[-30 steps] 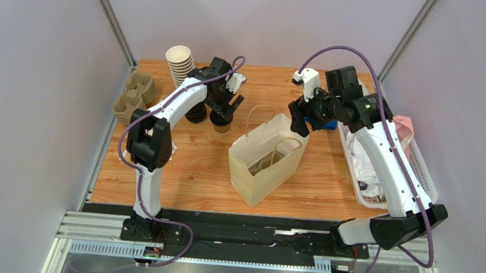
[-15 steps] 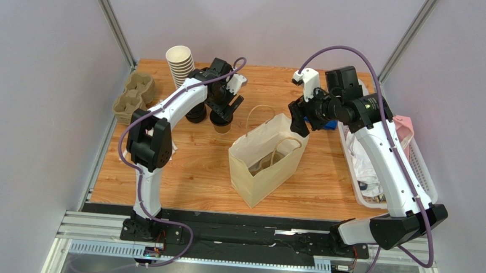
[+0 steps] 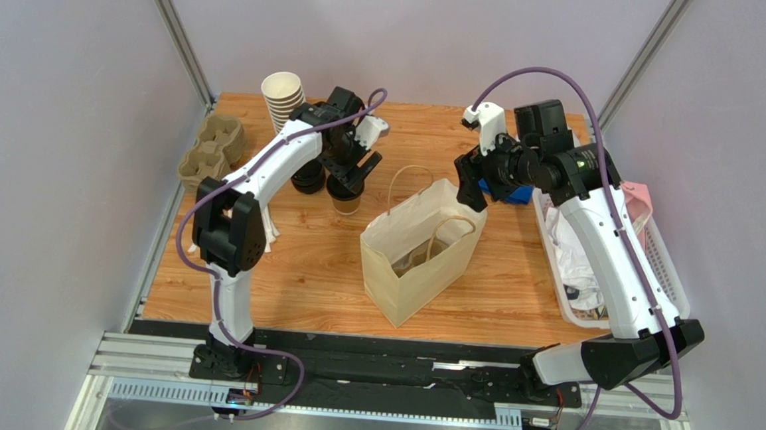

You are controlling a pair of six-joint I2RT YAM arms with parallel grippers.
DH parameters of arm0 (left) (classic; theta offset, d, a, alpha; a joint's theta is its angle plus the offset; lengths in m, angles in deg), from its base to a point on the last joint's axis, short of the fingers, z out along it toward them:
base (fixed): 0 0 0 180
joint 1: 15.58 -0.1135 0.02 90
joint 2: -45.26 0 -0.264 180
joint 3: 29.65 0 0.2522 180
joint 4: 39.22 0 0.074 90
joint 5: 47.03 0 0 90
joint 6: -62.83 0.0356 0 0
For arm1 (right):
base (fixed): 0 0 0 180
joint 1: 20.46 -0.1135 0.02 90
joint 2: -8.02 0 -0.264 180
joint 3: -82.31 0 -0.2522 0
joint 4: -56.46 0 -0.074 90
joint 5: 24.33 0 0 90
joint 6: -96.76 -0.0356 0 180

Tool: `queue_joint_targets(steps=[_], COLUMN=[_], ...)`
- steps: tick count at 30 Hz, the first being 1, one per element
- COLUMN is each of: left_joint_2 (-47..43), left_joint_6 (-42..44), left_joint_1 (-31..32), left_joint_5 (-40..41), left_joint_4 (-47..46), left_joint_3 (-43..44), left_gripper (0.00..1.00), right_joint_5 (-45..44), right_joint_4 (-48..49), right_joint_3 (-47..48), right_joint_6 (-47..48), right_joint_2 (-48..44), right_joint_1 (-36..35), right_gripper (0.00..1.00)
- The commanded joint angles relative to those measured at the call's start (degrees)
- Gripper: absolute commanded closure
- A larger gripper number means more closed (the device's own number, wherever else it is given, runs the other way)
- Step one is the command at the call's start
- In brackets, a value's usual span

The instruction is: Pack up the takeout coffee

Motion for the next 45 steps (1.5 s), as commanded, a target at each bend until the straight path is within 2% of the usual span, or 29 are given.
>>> queue_joint_targets(steps=[1,8,13,16,18,24,30,34,40,45], left_joint_2=[-11.3,-22.7,-32.4,-36.1,-37.9,-36.3,-33.2,-30.7,-28.5,-27.9], left_joint_6=[2.4,3.2,4.4,6.1,7.2,11.6,15.2,16.7,17.6,17.4], left_joint_1=[0.4,0.3,0.6,3.1,7.1,21.1,28.9,29.8,30.5,31.7], left_joint_5=[-2.7,-8.6,-15.7,-19.0,-19.9,-14.3,-5.4,-3.0,-3.2,-4.2], left_joint_4=[4.7,14.0,15.9,16.2,16.3,18.7,14.4,11.0,6.5,4.1], left_joint_3=[5.5,13.8,17.3,20.2,21.9,23.8,17.9,13.6,9.9,6.2], left_gripper=[0.71,0.71,0.72,0.72,0.72,0.73,0.73,0.74,0.74,0.74], right_joint_5=[-0.4,0.5,1.5,1.8,2.2,2.8,2.9,3.9,5.4,6.9], right_joint_4=[0.5,-0.5,-0.2,-0.3,-0.3,-0.5,-1.0,-1.4,-1.5,-1.5], right_joint_3=[2.9,3.9,3.9,4.2,4.6,5.9,5.7,4.7,2.8,0.6], right_joint_6=[-1.2,-1.1,-1.3,-1.7,-1.8,-1.5,-1.1,-0.7,-0.6,-0.7], right_joint_2=[-0.4,-0.5,-0.7,-0.3,0.0,0.6,0.5,0.2,-0.3,-0.1], right_joint_1=[0.9,1.4,1.5,1.4,1.4,1.5,1.5,1.4,1.4,1.4], right_gripper=[0.22,0.22,0.22,0.22,0.22,0.23,0.23,0.24,0.32,0.49])
